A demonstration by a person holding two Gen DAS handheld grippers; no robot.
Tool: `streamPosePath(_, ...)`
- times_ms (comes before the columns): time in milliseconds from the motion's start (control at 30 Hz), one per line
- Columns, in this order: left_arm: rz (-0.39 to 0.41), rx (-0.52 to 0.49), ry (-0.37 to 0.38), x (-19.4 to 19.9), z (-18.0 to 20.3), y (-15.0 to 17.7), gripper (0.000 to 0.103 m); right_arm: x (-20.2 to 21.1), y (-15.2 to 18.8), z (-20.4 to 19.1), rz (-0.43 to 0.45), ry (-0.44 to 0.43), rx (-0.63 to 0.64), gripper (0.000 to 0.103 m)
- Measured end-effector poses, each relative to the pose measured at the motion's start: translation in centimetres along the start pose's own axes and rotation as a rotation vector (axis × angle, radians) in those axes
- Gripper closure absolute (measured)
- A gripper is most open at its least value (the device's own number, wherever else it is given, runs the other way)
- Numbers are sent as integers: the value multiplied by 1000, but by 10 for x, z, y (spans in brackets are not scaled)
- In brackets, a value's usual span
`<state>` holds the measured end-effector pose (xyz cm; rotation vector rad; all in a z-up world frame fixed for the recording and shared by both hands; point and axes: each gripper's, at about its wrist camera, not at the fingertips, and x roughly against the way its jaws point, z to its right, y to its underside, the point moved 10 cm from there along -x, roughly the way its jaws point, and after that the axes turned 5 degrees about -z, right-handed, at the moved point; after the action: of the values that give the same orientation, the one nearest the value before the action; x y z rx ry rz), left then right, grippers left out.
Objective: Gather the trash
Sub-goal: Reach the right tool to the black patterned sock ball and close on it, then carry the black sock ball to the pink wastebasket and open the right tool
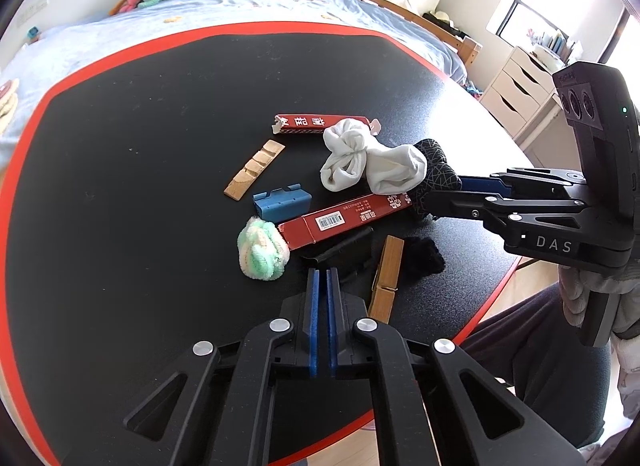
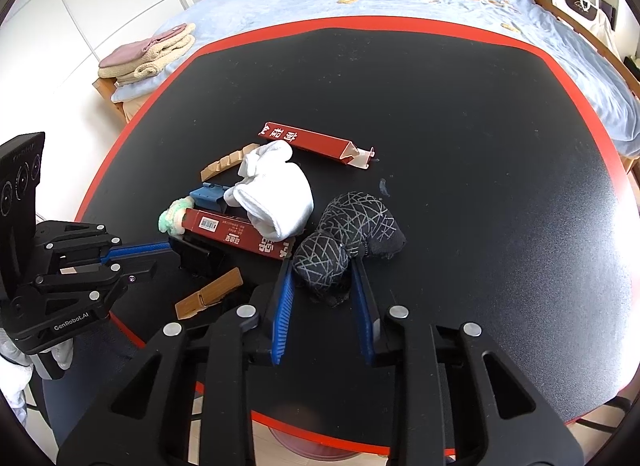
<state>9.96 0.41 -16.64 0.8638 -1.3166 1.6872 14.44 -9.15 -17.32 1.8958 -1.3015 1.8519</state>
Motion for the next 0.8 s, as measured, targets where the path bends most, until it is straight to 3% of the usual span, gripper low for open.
streamPosePath(800,42,-17,8,25,18,0,103,30,2,-4,48,19,11,77)
